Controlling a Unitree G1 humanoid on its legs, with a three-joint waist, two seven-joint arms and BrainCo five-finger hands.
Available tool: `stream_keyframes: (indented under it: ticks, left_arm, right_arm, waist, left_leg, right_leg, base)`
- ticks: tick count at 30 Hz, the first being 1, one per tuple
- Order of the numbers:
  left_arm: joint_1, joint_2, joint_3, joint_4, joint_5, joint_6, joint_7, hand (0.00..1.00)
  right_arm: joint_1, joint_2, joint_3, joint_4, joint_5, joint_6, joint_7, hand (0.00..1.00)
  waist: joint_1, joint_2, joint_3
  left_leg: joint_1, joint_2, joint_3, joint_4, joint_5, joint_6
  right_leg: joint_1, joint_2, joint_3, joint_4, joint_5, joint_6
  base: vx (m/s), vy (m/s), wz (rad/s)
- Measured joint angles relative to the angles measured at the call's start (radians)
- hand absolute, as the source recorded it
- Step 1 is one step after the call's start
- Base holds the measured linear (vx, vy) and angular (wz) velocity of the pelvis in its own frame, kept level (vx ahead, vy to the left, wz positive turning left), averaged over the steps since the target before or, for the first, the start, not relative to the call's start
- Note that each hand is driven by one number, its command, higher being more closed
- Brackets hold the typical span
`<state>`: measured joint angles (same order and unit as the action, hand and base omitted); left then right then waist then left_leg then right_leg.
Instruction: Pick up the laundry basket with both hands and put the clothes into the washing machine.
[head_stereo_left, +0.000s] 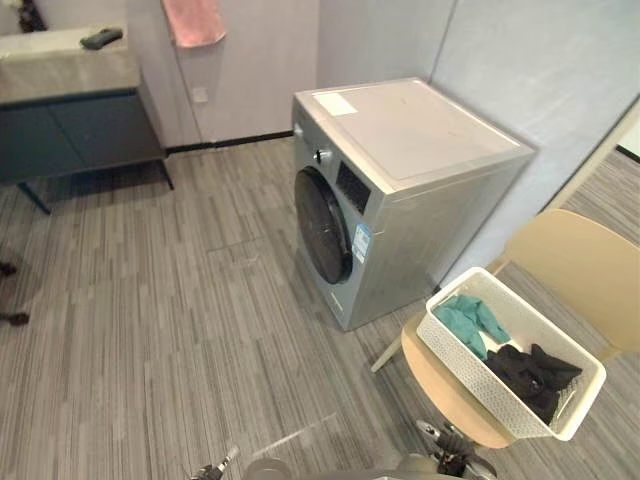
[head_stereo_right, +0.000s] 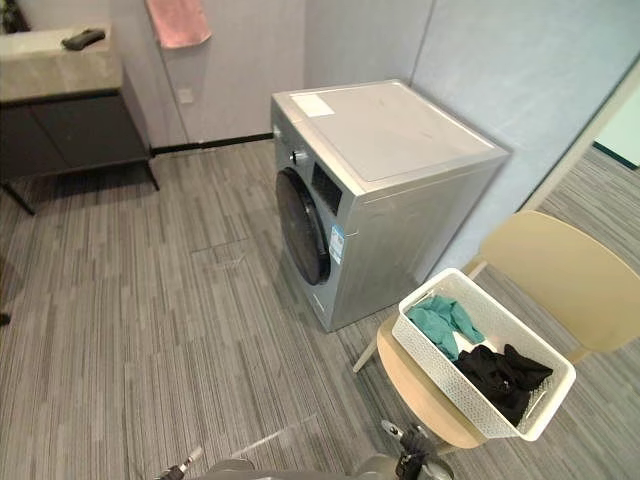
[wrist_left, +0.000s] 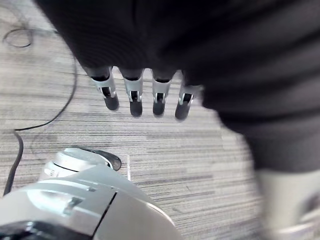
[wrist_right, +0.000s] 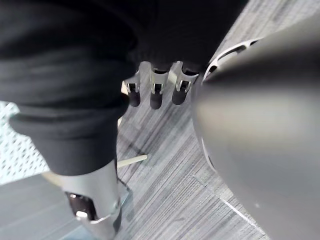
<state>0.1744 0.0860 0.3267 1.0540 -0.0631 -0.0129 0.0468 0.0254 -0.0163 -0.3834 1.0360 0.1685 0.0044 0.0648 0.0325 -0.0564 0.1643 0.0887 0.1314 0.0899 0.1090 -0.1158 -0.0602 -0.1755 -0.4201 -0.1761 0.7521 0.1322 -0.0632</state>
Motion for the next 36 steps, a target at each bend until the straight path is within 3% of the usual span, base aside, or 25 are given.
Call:
stream_keyframes:
  ticks: [1, 2, 4, 6, 8, 9, 11, 12, 13, 14, 15, 17, 18, 19, 22, 23, 24, 25, 26, 28, 29, 31, 34, 35, 36]
  left_arm:
    - [-0.003, -0.002, 0.022, 0.000, 0.012, 0.004, 0.000, 0.00]
    - [-0.029, -0.007, 0.027, 0.007, 0.020, 0.006, -0.001, 0.00]
    - [-0.066, 0.009, 0.032, 0.017, 0.047, 0.006, -0.001, 0.00]
    - [-0.103, 0.000, 0.040, 0.009, 0.049, 0.004, -0.002, 0.00]
    - [-0.114, -0.096, 0.059, -0.007, 0.049, -0.002, -0.004, 0.00]
    - [-0.113, -0.110, 0.064, -0.018, 0.049, -0.005, -0.004, 0.00]
    - [-0.106, -0.120, 0.059, -0.064, 0.046, -0.005, -0.011, 0.00]
    - [-0.106, -0.124, 0.059, -0.086, 0.040, -0.006, -0.014, 0.00]
    - [-0.106, -0.128, 0.061, -0.098, 0.036, -0.006, -0.017, 0.00]
    - [-0.106, -0.133, 0.064, -0.110, 0.034, -0.006, -0.020, 0.00]
    - [-0.108, -0.130, 0.068, -0.111, 0.033, -0.006, -0.020, 0.00]
    - [-0.106, -0.120, 0.069, -0.111, 0.029, -0.007, -0.020, 0.00]
    - [-0.103, -0.113, 0.071, -0.109, 0.024, -0.007, -0.017, 0.00]
    - [-0.097, -0.108, 0.073, -0.106, 0.014, -0.008, -0.016, 0.00]
    - [-0.086, -0.095, 0.082, -0.082, -0.014, -0.015, 0.003, 0.00]
    - [-0.087, -0.096, 0.100, -0.077, -0.015, -0.017, 0.006, 0.00]
    - [-0.088, -0.099, 0.105, -0.070, -0.016, -0.020, 0.010, 0.00]
    - [-0.076, -0.106, 0.103, -0.054, -0.016, -0.021, 0.019, 0.00]
    - [-0.080, -0.079, 0.107, -0.035, -0.025, -0.026, 0.022, 0.00]
    - [-0.082, -0.016, 0.102, -0.015, -0.022, -0.029, 0.026, 0.00]
    - [-0.086, -0.003, 0.100, 0.017, -0.018, -0.029, 0.025, 0.00]
    - [-0.078, -0.001, 0.091, 0.042, -0.007, -0.023, 0.023, 0.00]
    - [-0.043, 0.019, 0.010, 0.065, 0.019, -0.015, 0.021, 0.00]
    - [-0.031, 0.029, -0.040, 0.075, 0.038, -0.013, 0.022, 0.00]
    - [-0.029, 0.027, -0.059, 0.078, 0.038, -0.012, 0.023, 0.00]
  right_arm:
    - [-0.008, 0.007, 0.013, -0.003, 0.015, 0.003, 0.002, 0.00]
    - [-0.010, 0.020, 0.042, -0.002, 0.023, 0.003, 0.002, 0.00]
    - [-0.014, 0.030, 0.040, 0.003, 0.026, 0.005, 0.001, 0.00]
    - [0.012, 0.028, 0.038, 0.019, 0.026, 0.013, -0.001, 0.00]
    - [0.037, 0.001, 0.001, 0.017, 0.038, 0.015, 0.001, 0.00]
    - [0.037, -0.004, -0.004, 0.017, 0.039, 0.015, 0.001, 0.00]
    - [0.042, -0.002, -0.004, 0.019, 0.040, 0.019, -0.001, 0.00]
    - [0.046, -0.001, -0.005, 0.018, 0.046, 0.020, -0.001, 0.00]
    - [0.044, -0.002, -0.005, 0.017, 0.052, 0.020, -0.003, 0.00]
    - [0.044, -0.003, -0.003, 0.017, 0.064, 0.022, -0.009, 0.00]
    - [0.044, -0.003, 0.000, 0.017, 0.067, 0.022, -0.015, 0.00]
    - [0.043, -0.001, 0.013, 0.019, 0.069, 0.023, -0.022, 0.00]
    - [0.040, 0.004, 0.019, 0.018, 0.072, 0.023, -0.023, 0.00]
    - [0.033, 0.009, 0.015, 0.019, 0.077, 0.023, -0.024, 0.00]
    - [0.005, 0.021, -0.004, 0.020, 0.097, 0.022, -0.034, 0.00]
    - [0.006, 0.023, -0.004, 0.020, 0.097, 0.021, -0.040, 0.00]
    - [0.011, 0.020, -0.003, 0.019, 0.097, 0.018, -0.040, 0.00]
    - [0.021, -0.002, -0.002, 0.021, 0.097, 0.018, -0.040, 0.00]
    - [0.010, 0.013, -0.001, 0.057, 0.097, 0.018, -0.040, 0.00]
    - [0.011, 0.050, -0.002, 0.089, 0.096, 0.023, -0.037, 0.00]
    - [0.008, 0.048, -0.003, 0.089, 0.097, 0.022, -0.038, 0.00]
    - [-0.001, 0.047, -0.001, 0.086, 0.098, 0.019, -0.039, 0.00]
    - [0.009, 0.041, 0.053, 0.020, 0.100, 0.020, -0.042, 0.00]
    - [0.018, 0.030, 0.130, -0.068, 0.107, 0.020, -0.048, 0.00]
    - [0.022, 0.025, 0.164, -0.106, 0.109, 0.019, -0.049, 0.00]
  waist:
    - [0.006, 0.004, -0.003]
    - [0.008, -0.001, -0.003]
    - [0.004, -0.016, -0.001]
    - [-0.024, -0.030, -0.011]
    - [-0.035, 0.047, -0.030]
    - [-0.039, 0.063, -0.032]
    - [-0.046, 0.078, -0.053]
    - [-0.044, 0.087, -0.063]
    - [-0.041, 0.088, -0.063]
    - [-0.030, 0.085, -0.058]
    - [-0.025, 0.090, -0.057]
    - [-0.016, 0.072, -0.050]
    - [-0.014, 0.060, -0.052]
    - [-0.012, 0.053, -0.051]
    - [-0.007, 0.047, -0.051]
    - [0.000, 0.047, -0.052]
    - [0.008, 0.052, -0.055]
    - [0.011, 0.084, -0.082]
    - [0.001, 0.042, -0.078]
    - [-0.021, -0.010, -0.101]
    - [-0.016, -0.006, -0.103]
    - [-0.016, -0.005, -0.105]
    - [-0.015, -0.005, -0.111]
    - [-0.016, 0.012, -0.105]
    - [-0.018, 0.031, -0.099]
  left_leg:
    - [0.013, 0.035, -0.011, -0.005, -0.004, -0.004]
    - [0.016, 0.048, -0.017, -0.019, -0.007, -0.010]
    - [0.032, 0.035, -0.034, -0.064, -0.007, -0.010]
    - [0.034, 0.006, -0.093, -0.084, -0.004, -0.016]
    - [0.018, 0.052, -0.122, 0.052, -0.036, -0.075]
    - [0.010, 0.073, -0.123, 0.105, -0.065, -0.095]
    - [-0.125, 0.124, -0.156, 0.475, -0.128, -0.169]
    - [-0.190, 0.124, -0.177, 0.643, -0.103, -0.207]
    - [-0.225, 0.126, -0.182, 0.736, -0.078, -0.213]
    - [-0.287, 0.130, -0.163, 0.916, -0.003, -0.212]
    - [-0.299, 0.131, -0.137, 0.969, -0.003, -0.210]
    - [-0.332, 0.149, -0.040, 1.049, -0.033, -0.154]
    - [-0.347, 0.163, 0.015, 1.016, -0.073, -0.091]
    - [-0.355, 0.178, 0.043, 0.948, -0.090, -0.062]
    - [-0.330, 0.244, 0.065, 0.498, -0.086, -0.034]
    - [-0.305, 0.266, 0.051, 0.327, -0.042, 0.009]
    - [-0.289, 0.272, 0.034, 0.252, 0.009, 0.019]
    - [-0.287, 0.263, -0.012, 0.222, 0.067, 0.018]
    - [-0.307, 0.205, -0.004, 0.293, 0.057, -0.147]
    - [-0.319, 0.150, -0.004, 0.310, 0.020, -0.130]
    - [-0.317, 0.141, 0.002, 0.328, -0.006, -0.117]
    - [-0.290, 0.115, 0.036, 0.305, -0.021, -0.090]
    - [-0.219, 0.061, 0.103, 0.230, -0.019, -0.060]
    - [-0.173, 0.047, 0.142, 0.194, -0.004, -0.032]
    - [-0.159, 0.045, 0.156, 0.179, 0.003, -0.019]
  right_leg:
    - [-0.035, 0.078, -0.019, -0.001, -0.179, 0.098]
    - [-0.055, 0.147, -0.068, -0.065, -0.248, 0.105]
    - [-0.056, 0.223, -0.112, -0.229, -0.293, 0.126]
    - [-0.036, 0.248, -0.069, -0.281, -0.314, 0.105]
    - [0.010, 0.287, -0.119, -0.276, -0.353, 0.074]
    - [0.031, 0.307, -0.134, -0.285, -0.363, 0.070]
    - [0.095, 0.373, -0.177, -0.333, -0.382, 0.056]
    - [0.116, 0.392, -0.180, -0.343, -0.388, 0.050]
    - [0.128, 0.403, -0.180, -0.348, -0.389, 0.049]
    - [0.168, 0.418, -0.172, -0.360, -0.390, 0.027]
    - [0.190, 0.419, -0.164, -0.368, -0.391, 0.024]
    - [0.255, 0.412, -0.130, -0.420, -0.384, 0.035]
    - [0.290, 0.390, -0.107, -0.461, -0.370, 0.055]
    - [0.309, 0.367, -0.084, -0.483, -0.360, 0.070]
    - [0.331, 0.293, -0.014, -0.512, -0.330, 0.122]
    - [0.336, 0.260, 0.002, -0.513, -0.325, 0.148]
    - [0.337, 0.240, 0.016, -0.515, -0.326, 0.182]
    - [0.345, 0.215, 0.028, -0.523, -0.350, 0.240]
    - [0.364, 0.143, 0.055, -0.528, -0.383, 0.303]
    - [0.359, 0.136, 0.084, -0.530, -0.357, 0.277]
    - [0.356, 0.126, 0.074, -0.533, -0.271, 0.272]
    - [0.328, 0.102, 0.111, -0.511, -0.166, 0.268]
    - [0.219, 0.054, 0.212, -0.374, -0.047, 0.223]
    - [0.149, 0.046, 0.238, -0.285, 0.036, 0.137]
    - [0.125, 0.043, 0.234, -0.257, 0.057, 0.107]
  base:
    - [0.05, -0.146, 0.12]
    - [0.07, -0.180, 0.13]
    - [0.10, -0.238, 0.57]
    - [0.14, -0.283, 1.27]
    - [0.29, -0.250, 0.90]
    - [0.33, -0.202, 0.39]
    - [0.29, -0.144, 0.29]
    - [0.25, -0.094, 0.05]
    - [0.32, -0.051, -0.16]
    - [0.31, -0.016, -0.23]
    - [0.34, 0.043, -0.40]
    - [0.25, 0.100, -0.44]
    - [0.28, 0.157, -0.50]
    - [0.35, 0.241, -0.71]
    - [0.32, 0.337, -0.71]
    - [0.29, 0.495, -0.54]
    - [0.33, 0.660, -0.62]
    - [0.35, 0.751, -0.43]
    - [0.29, 0.629, -0.18]
    - [0.26, 0.436, 0.15]
    - [0.21, 0.347, 0.06]
    - [0.17, 0.383, -0.22]
    - [0.13, 0.307, -0.43]
    - [0.10, 0.260, -0.56]
    - [0.09, 0.188, -0.53]
